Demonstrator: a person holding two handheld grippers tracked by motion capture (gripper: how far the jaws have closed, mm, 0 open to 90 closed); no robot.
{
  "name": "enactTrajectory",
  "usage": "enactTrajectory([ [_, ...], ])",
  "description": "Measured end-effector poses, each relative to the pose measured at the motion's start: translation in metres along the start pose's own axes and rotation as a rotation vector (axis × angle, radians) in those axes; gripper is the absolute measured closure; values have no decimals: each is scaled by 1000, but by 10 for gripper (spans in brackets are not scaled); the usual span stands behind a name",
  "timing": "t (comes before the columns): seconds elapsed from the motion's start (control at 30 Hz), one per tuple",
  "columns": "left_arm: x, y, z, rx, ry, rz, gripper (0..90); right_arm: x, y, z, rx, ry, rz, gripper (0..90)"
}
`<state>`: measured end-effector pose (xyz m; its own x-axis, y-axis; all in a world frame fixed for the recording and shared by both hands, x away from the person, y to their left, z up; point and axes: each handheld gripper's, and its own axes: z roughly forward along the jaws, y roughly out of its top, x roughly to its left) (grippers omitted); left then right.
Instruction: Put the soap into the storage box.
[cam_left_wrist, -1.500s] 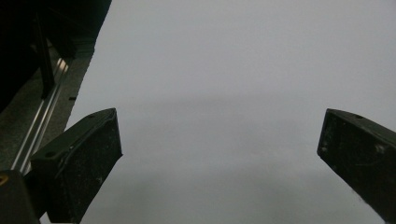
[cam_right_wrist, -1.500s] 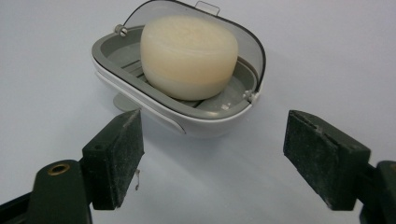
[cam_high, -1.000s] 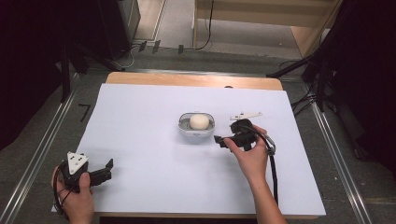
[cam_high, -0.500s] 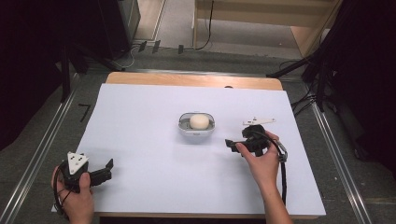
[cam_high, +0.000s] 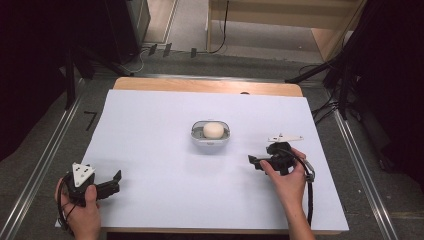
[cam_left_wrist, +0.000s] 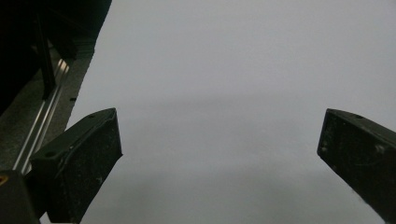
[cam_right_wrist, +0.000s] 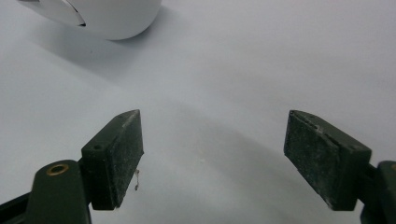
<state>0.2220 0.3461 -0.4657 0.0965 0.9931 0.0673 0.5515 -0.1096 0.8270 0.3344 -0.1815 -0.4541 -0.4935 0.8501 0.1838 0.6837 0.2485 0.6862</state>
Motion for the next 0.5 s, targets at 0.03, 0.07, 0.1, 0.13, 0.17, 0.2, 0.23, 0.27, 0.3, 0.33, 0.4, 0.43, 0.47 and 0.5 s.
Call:
enactTrajectory([
  [0.03, 0, 0, 0, -1, 0, 0, 1, -1, -2, -1, -4, 0, 2, 205],
  [0.07, 0, 0, 0, 0, 0, 0, 1, -3, -5, -2, -8, -2, 7, 205],
  [0.1, 0, 0, 0, 0, 0, 0, 1, -3, -5, -2, -8, -2, 7, 205],
  [0.13, 0, 0, 0, -2, 1, -1, 1, -6, -9, -4, -15, -5, 10, 204],
  [0.17, 0, 0, 0, -2, 1, -1, 1, -6, -9, -4, -15, -5, 10, 204],
  [0.2, 0, 0, 0, -2, 1, 0, 1, -8, -13, -5, -16, -9, 7, 203],
  [0.23, 0, 0, 0, 0, 1, 1, 1, -9, -15, -6, -20, -6, 9, 203],
  [0.27, 0, 0, 0, 0, 1, 1, 1, -9, -15, -6, -20, -6, 9, 203],
  [0.3, 0, 0, 0, -1, 2, 1, 1, -10, -17, -8, -21, -6, 11, 203],
  [0.33, 0, 0, 0, 0, 1, 1, 1, -11, -19, -9, -24, -8, 13, 203],
  [0.4, 0, 0, 0, 0, 2, 1, 1, -14, -24, -11, -33, -4, 23, 202],
  [0.43, -1, 0, 0, 0, 3, 2, 1, -16, -26, -13, -34, -4, 22, 202],
  [0.47, -1, 0, 0, 0, 4, 2, 1, -18, -29, -15, -39, -9, 24, 202],
  [0.5, -1, 0, 0, 0, 4, 2, 1, -18, -29, -15, -39, -9, 24, 202],
])
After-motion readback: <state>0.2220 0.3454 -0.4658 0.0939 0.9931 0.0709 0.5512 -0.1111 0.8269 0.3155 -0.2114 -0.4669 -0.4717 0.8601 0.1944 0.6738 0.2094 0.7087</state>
